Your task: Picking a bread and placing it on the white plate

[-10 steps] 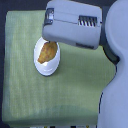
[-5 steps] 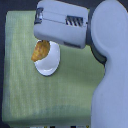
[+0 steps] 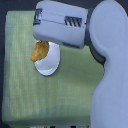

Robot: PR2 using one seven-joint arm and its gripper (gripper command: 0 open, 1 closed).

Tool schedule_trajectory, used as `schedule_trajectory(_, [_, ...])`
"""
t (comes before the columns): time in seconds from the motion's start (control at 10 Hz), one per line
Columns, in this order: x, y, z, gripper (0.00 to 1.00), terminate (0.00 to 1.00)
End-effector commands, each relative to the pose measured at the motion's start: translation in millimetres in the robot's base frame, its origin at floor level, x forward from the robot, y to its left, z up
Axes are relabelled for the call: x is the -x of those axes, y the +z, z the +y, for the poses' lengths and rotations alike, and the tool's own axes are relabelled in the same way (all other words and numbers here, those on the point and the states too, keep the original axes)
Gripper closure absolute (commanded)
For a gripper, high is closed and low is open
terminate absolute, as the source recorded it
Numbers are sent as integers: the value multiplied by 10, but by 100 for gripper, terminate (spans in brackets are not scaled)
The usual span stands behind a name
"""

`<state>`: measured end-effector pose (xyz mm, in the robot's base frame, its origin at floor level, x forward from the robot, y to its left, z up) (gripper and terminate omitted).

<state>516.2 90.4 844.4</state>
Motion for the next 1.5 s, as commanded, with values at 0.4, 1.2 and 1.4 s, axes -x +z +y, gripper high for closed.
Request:
schedule_trajectory(0.4, [-19, -103, -86, 0, 0])
schedule_trajectory(1.2, [-14, -71, -103, 0, 0])
schedule_trajectory(1.4, [-132, 100, -105, 0, 0])
